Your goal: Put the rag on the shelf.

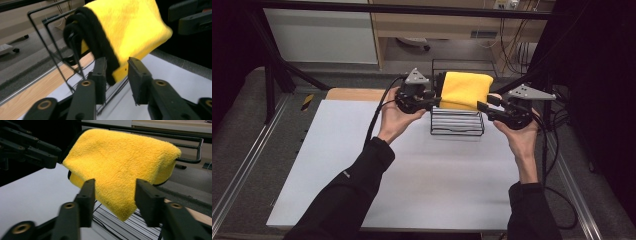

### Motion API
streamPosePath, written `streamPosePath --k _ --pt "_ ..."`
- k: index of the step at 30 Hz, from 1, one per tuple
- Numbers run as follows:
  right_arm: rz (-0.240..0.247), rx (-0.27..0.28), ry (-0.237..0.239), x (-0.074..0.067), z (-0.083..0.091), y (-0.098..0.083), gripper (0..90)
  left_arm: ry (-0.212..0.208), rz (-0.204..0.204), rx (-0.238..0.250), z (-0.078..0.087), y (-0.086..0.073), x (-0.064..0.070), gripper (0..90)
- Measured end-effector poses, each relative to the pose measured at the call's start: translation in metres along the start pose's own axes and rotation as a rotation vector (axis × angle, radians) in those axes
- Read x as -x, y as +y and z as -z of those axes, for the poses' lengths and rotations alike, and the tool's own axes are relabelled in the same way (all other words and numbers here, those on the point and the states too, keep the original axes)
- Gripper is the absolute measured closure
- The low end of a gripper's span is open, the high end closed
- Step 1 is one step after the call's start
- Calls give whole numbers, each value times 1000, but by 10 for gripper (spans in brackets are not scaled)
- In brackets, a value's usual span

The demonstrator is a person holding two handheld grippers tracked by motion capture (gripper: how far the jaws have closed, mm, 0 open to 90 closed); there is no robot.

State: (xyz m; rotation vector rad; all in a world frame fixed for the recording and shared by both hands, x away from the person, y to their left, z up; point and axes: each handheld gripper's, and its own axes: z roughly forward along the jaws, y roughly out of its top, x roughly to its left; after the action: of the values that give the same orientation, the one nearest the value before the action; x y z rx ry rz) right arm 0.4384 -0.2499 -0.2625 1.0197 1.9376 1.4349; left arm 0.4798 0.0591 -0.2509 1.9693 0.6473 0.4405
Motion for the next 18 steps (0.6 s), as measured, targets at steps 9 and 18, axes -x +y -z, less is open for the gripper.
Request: streamPosePath --k 9,18 --pt "-30 -14 4 -18 9 -8 146 34 33 -25 41 -51 -12 310" --pt "-44 -72 34 -32 6 -30 35 84 60 -31 76 -112 -17 130"
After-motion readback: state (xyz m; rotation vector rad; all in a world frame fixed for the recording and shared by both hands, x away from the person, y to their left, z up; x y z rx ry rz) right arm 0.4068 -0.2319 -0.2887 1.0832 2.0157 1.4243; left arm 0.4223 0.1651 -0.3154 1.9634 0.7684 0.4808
